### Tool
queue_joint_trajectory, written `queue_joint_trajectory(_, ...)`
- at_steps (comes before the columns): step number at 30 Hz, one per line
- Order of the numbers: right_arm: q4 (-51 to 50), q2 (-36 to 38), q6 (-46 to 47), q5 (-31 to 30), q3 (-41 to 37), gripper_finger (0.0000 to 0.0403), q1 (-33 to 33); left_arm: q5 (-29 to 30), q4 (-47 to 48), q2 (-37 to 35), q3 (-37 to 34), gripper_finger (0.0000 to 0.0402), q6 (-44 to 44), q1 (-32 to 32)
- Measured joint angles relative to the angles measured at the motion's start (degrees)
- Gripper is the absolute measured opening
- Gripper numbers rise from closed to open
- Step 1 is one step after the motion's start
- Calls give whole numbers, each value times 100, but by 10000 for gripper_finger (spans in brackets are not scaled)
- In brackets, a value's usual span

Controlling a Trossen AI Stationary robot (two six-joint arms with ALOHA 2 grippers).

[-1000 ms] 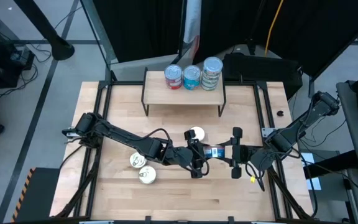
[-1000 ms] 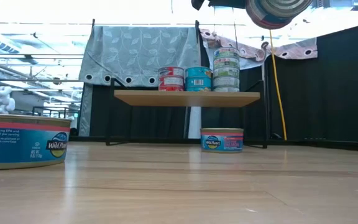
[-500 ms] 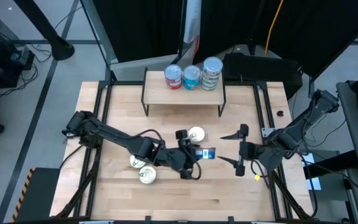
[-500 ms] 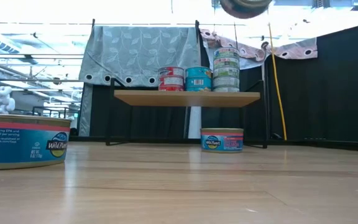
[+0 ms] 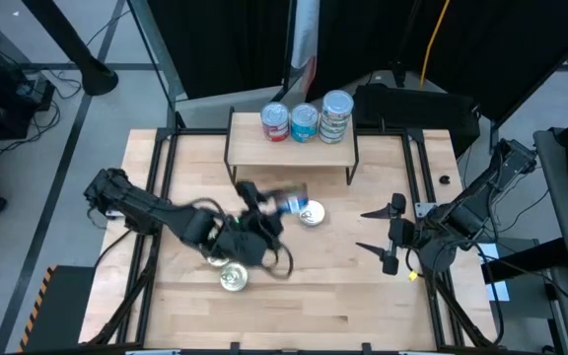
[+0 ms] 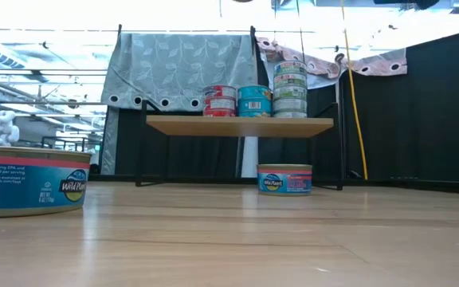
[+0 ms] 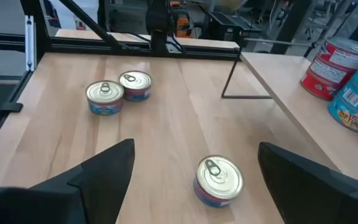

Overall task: Stack canned seafood by type on shelf
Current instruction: Put the blue pink tuna can on the shelf

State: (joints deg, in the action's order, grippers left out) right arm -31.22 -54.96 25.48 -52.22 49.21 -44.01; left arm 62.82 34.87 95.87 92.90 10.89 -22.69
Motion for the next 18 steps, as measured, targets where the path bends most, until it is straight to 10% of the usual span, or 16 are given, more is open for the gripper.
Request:
queue_joint_trajectory(11, -160, 0, 128, 293, 0, 331, 2, -651, 3038, -734, 4, 198, -2173, 1307)
queue_joint_trajectory(18, -363, -2, 203, 307, 0, 331, 2, -786, 3480, -639, 4, 198, -1420, 2095)
